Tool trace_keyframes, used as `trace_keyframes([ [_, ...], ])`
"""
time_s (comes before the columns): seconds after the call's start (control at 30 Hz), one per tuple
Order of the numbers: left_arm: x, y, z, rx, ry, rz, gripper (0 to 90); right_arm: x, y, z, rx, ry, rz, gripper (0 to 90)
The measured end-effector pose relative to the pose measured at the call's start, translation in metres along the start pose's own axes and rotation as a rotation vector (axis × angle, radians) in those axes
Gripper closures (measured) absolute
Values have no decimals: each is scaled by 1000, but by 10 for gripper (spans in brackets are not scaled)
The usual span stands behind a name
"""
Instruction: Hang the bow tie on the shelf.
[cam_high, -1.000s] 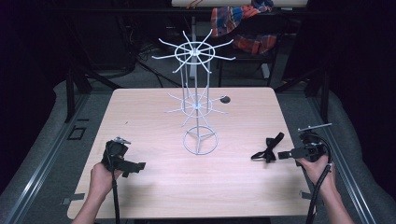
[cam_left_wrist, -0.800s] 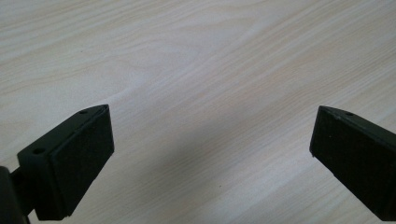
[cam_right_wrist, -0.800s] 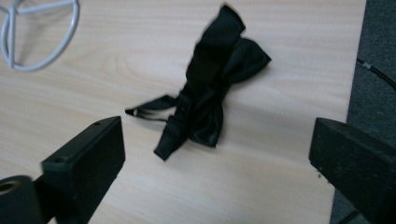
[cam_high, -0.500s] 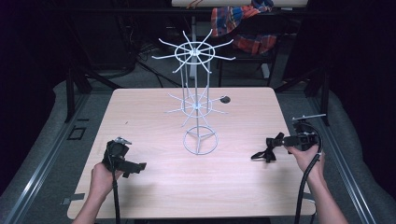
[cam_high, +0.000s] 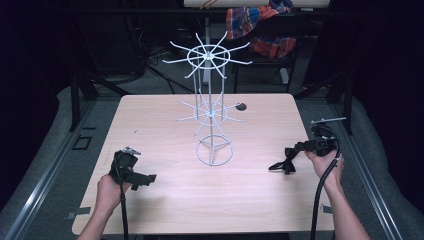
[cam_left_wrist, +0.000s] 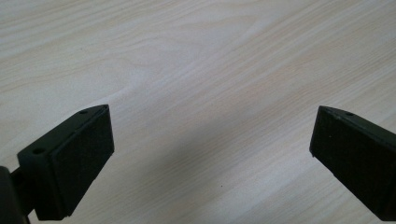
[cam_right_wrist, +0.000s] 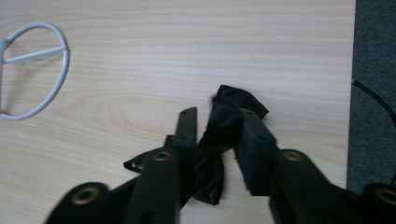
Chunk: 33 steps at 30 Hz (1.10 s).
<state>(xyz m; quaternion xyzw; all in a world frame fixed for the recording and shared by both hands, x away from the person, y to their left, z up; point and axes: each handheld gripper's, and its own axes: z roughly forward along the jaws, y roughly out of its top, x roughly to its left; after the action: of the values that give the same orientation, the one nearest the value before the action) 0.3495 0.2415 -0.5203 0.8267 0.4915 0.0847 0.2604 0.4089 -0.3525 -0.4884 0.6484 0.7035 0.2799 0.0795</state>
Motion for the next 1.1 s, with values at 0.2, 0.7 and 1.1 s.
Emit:
trace_keyframes([
  [0.2,0,0,0,-1,1,2,0,3,1,-2,-9,8,-33,834],
  [0.7,0,0,-1,-4,0,5,0,17,7,-22,-43,24,-117,843],
  [1.1,0,0,-1,-6,-2,5,0,29,12,-30,-52,47,-161,844],
])
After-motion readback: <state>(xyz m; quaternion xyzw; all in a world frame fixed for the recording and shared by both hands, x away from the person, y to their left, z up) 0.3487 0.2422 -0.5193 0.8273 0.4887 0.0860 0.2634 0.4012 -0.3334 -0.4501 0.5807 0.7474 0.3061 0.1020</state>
